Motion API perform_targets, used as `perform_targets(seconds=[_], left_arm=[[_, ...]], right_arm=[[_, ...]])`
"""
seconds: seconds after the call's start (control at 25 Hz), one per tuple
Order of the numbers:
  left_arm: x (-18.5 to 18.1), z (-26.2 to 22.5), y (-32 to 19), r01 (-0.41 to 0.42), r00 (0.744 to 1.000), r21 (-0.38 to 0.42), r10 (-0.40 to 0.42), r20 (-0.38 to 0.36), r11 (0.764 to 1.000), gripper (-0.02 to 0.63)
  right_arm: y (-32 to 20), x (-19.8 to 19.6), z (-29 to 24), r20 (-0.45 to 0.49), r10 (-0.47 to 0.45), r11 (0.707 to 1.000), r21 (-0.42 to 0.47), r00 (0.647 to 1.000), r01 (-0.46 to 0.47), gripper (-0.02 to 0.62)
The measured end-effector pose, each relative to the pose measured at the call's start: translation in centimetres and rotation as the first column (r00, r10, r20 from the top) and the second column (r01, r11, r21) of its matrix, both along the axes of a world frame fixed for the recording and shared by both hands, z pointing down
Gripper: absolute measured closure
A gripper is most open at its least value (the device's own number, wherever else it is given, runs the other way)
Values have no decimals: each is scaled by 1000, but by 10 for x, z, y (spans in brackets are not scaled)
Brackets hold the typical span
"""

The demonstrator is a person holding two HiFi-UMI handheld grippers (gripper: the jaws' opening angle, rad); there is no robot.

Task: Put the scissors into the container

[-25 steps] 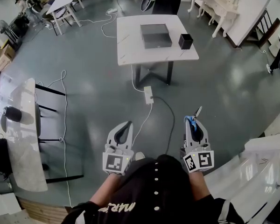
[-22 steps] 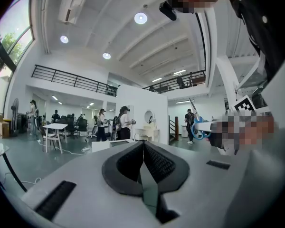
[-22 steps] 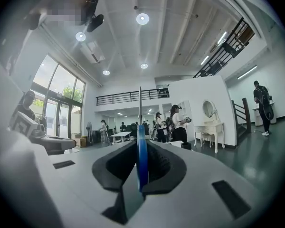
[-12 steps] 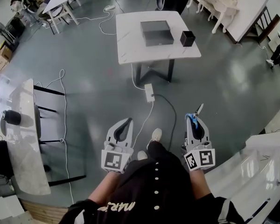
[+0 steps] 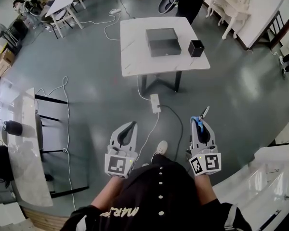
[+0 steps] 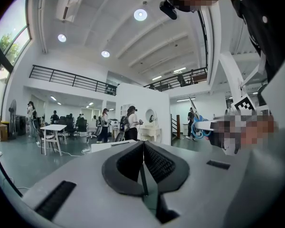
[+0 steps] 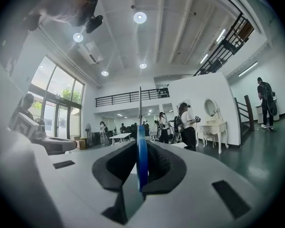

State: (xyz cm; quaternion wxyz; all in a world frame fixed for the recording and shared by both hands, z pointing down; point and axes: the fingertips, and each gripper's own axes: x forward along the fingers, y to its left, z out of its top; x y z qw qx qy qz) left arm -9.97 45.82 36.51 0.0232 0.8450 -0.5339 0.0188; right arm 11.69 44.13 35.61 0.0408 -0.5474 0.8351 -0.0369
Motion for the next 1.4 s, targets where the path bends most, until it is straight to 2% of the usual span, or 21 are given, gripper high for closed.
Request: perform_targets(seconds=[0.8, 1.08, 1.4], left_arm=[[35, 0, -116, 65, 998, 5, -65, 6, 998, 578], [56, 16, -125, 79, 997, -40, -80, -1, 996, 578], [72, 14, -145, 65, 998, -29, -65, 18, 997, 578]], right_arm=[[-126, 33, 6, 4, -55, 998, 6, 998, 55, 531], [-147, 48, 15, -7, -87, 996, -7, 996, 87, 532], [-163, 60, 24, 5, -82, 996, -24, 997, 82, 531]])
